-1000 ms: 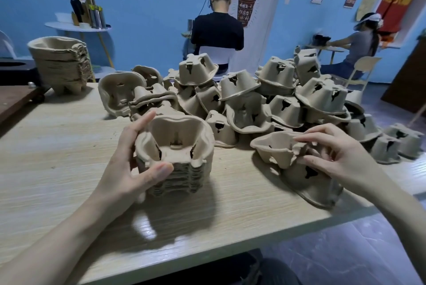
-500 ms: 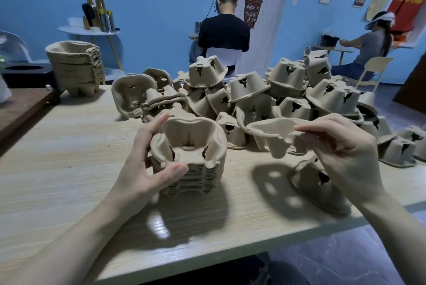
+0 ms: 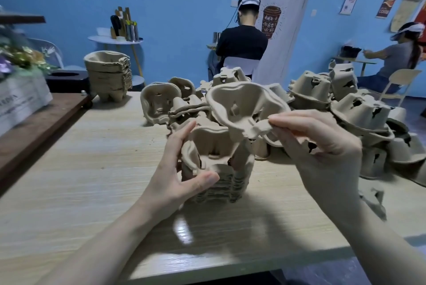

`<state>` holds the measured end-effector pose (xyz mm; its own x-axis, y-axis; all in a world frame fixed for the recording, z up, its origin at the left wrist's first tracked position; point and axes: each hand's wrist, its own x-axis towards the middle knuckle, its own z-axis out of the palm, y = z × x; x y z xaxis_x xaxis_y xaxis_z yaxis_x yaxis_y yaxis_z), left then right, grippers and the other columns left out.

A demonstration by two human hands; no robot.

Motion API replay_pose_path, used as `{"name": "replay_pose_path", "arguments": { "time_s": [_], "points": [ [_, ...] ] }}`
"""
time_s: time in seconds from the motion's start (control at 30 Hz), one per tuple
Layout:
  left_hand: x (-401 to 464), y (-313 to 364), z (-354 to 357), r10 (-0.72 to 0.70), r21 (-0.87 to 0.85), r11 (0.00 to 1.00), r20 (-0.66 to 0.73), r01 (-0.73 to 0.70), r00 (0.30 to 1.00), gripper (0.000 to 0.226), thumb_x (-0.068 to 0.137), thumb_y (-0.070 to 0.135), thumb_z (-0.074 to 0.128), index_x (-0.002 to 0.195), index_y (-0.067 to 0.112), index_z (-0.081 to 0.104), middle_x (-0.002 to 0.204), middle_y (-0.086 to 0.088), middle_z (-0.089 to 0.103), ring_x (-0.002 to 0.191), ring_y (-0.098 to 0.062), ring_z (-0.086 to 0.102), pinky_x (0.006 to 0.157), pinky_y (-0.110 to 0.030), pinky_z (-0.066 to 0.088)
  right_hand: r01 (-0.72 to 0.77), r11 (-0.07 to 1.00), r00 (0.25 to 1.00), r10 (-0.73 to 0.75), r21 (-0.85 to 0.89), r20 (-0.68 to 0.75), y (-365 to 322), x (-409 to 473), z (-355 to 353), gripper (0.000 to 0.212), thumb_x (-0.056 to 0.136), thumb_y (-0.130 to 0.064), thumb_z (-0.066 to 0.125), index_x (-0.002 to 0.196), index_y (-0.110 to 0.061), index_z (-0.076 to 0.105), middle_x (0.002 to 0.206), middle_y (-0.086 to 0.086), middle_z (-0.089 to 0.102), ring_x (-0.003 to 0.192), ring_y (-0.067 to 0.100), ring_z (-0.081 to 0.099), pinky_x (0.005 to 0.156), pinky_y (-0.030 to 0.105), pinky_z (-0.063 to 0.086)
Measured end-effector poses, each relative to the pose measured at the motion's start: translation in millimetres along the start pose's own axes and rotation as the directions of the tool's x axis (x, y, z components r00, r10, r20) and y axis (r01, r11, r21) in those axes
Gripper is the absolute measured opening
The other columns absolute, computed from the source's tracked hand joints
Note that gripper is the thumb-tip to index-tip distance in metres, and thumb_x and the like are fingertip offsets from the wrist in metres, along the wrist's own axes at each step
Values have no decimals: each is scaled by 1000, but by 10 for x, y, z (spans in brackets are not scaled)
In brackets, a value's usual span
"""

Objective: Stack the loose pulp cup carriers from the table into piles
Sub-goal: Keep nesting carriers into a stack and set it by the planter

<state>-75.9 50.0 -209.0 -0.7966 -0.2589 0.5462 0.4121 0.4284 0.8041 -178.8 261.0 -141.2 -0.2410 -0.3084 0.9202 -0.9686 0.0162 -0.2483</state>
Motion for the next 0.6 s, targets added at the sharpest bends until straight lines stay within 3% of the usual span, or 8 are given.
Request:
{"name": "replay_pose_path", "arguments": {
  "time_s": [0.13, 0.23, 0.3, 0.47, 0.6],
  "points": [
    [1, 23, 19, -57, -91, 994, -5, 57, 998, 123, 59, 68, 80, 156, 26, 17, 150, 13, 40, 135, 1, 44, 105, -12, 37, -4, 1000, 999, 3, 27, 42, -73, -54, 57, 13, 85, 0, 70, 97, -5, 73, 94, 6, 71, 89, 16, 68, 74, 24, 52],
    [13, -15, 22, -58, -107, 993, -1, 58, 998, 119, 62, 44, 83, 157, 25, 14, 155, 7, 38, 140, -8, 42, 116, -36, 37, -3, 1000, 996, 1, 27, 89, -151, -105, 125, 10, 85, -3, 70, 94, -4, 75, 93, 2, 72, 89, 13, 69, 72, 22, 53],
    [21, -33, 25, -47, -108, 993, -5, 46, 999, 117, 63, 39, 81, 158, 21, 15, 157, 3, 36, 143, -13, 38, 118, -47, 33, 5, 1000, 994, -6, 17, 113, -186, -132, 173, 8, 86, -3, 70, 91, -3, 76, 93, 2, 72, 89, 14, 69, 71, 24, 55],
    [17, -43, 33, -65, -122, 991, -23, 62, 998, 118, 61, 41, 82, 157, 24, 15, 155, 11, 38, 142, -5, 38, 116, -30, 34, -4, 1000, 995, 2, 20, 95, -228, -143, 220, 8, 86, -2, 69, 90, -4, 76, 92, 0, 71, 87, 16, 68, 66, 28, 54],
    [12, -32, 33, -73, -128, 989, -22, 69, 997, 126, 59, 57, 86, 158, 26, 13, 152, 17, 42, 141, -4, 39, 112, -21, 36, -41, 997, 996, 35, 70, 78, -280, -184, 277, 10, 86, 2, 68, 91, -4, 74, 92, 2, 71, 85, 18, 67, 68, 23, 52]
  ]
}}
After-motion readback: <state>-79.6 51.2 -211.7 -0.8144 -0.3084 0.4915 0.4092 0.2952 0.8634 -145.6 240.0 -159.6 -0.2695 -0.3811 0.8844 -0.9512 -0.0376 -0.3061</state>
